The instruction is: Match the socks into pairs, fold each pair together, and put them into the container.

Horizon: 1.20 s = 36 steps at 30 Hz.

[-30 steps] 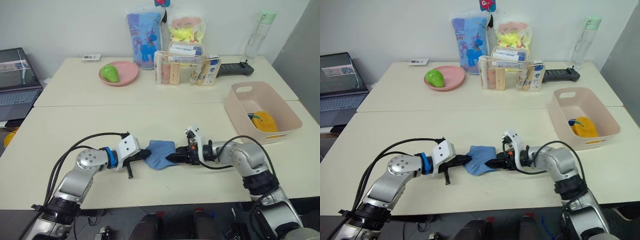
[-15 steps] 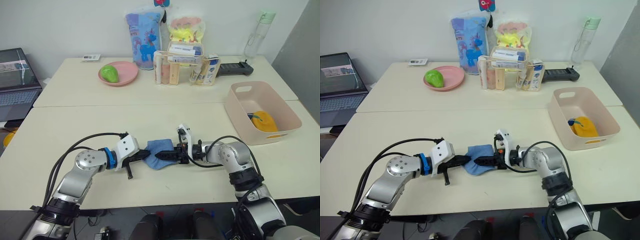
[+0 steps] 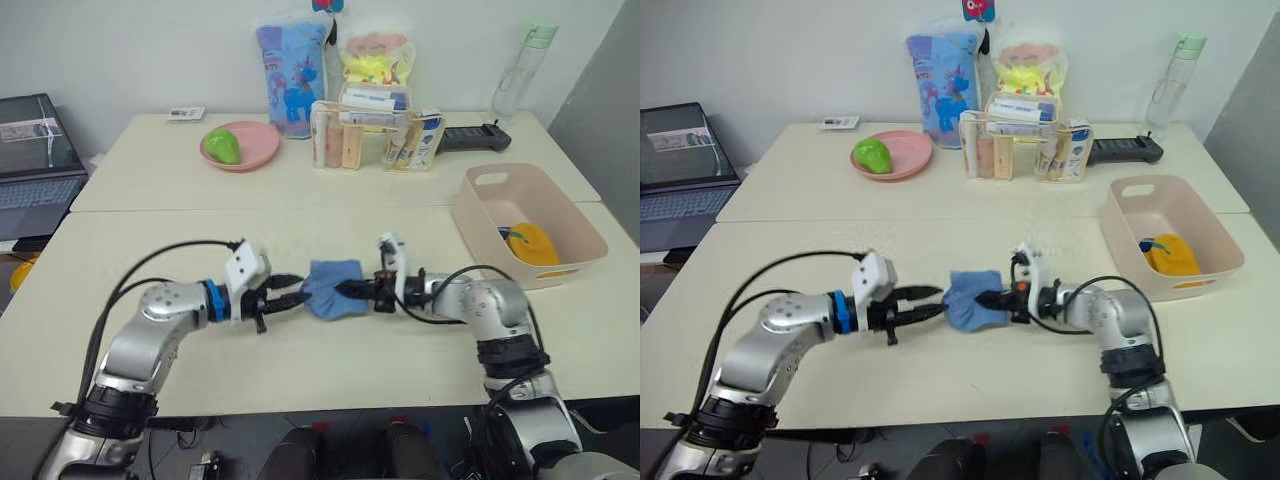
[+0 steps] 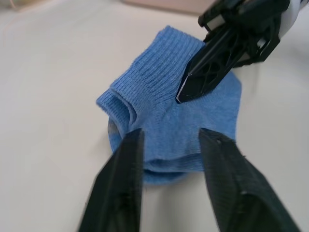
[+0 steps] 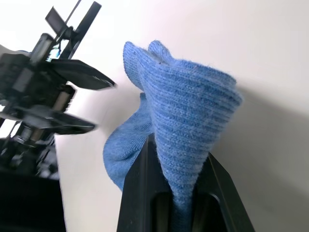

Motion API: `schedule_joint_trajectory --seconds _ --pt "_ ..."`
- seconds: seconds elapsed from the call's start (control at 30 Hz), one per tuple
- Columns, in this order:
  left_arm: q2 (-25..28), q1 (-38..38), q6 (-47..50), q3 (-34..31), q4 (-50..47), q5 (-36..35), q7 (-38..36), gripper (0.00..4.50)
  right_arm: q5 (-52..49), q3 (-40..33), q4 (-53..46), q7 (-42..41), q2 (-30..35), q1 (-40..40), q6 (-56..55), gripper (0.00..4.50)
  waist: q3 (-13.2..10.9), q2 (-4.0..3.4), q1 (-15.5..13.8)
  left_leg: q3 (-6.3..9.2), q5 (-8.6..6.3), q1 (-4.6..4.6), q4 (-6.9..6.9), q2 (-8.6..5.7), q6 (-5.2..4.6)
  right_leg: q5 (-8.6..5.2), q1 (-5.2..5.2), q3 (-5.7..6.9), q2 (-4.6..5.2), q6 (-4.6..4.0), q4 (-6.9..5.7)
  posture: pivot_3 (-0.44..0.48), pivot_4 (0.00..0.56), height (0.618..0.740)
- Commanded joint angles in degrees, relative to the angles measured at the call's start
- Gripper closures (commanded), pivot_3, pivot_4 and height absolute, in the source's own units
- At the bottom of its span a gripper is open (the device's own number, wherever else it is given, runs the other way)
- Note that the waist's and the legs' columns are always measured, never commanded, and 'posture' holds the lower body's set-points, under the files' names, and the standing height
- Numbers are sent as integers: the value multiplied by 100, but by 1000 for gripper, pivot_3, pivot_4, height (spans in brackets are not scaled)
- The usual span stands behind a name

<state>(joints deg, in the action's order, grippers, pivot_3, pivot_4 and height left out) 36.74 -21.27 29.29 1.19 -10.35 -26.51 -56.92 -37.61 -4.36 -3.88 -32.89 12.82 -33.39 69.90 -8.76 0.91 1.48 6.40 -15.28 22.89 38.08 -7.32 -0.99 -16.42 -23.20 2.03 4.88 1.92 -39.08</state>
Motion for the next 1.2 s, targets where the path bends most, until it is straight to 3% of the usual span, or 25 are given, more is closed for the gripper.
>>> schedule_joint_trajectory --seconds 0.03,0.1,0.17,0.4,0.5,0.57,0.77,1.2 --pt "-232 -818 580 -226 -386 -614 223 1370 -486 -801 -977 324 376 -471 397 4500 -3 -1 -10 -1 0 3 1 -1 0 0 0 0 1 0 1 0 150 740" --pt "-399 -1225 714 -197 -357 -700 354 732 -536 -1049 -1193 460 696 -648 514 4500 -2 1 2 -1 0 5 4 -2 0 1 0 1 1 1 2 0 150 740" --pt "-737 -1745 681 -59 -230 -649 539 33 -230 -1111 -1288 399 1516 -796 261 4500 -1 2 -7 -2 0 4 1 -2 0 0 2 0 2 1 4 0 150 740" --pt "-1602 -2620 384 316 162 -396 886 33 752 -897 -998 -6 3605 -811 -960 4500 -4 5 3 -21 0 4 -3 4 -1 0 4 -4 2 1 5 0 150 740" --pt "-2215 -2964 111 697 464 -206 932 33 2364 -113 -532 -388 5144 -181 -2889 4500 -11 9 -96 -25 3 9 0 3 -6 0 5 1 5 2 8 0 150 740" --pt "-2474 -3025 17 852 510 -173 881 33 3076 232 -32 -361 5543 57 -3975 4500 -11 11 -133 -37 2 8 1 1 -8 1 7 -4 6 6 10 0 150 740" --pt "-2818 -3004 -47 1009 494 -83 920 33 4255 664 1319 -302 5711 219 -6002 4500 -13 0 -60 -62 3 -5 -3 12 -7 2 4 -26 2 9 -1 0 150 740" --pt "-2714 -2510 322 1240 -193 -144 976 33 5720 1523 2699 -477 5184 -269 -7397 4500 -14 -2 -138 -61 3 -3 0 10 -7 2 2 -31 1 9 5 0 150 740"
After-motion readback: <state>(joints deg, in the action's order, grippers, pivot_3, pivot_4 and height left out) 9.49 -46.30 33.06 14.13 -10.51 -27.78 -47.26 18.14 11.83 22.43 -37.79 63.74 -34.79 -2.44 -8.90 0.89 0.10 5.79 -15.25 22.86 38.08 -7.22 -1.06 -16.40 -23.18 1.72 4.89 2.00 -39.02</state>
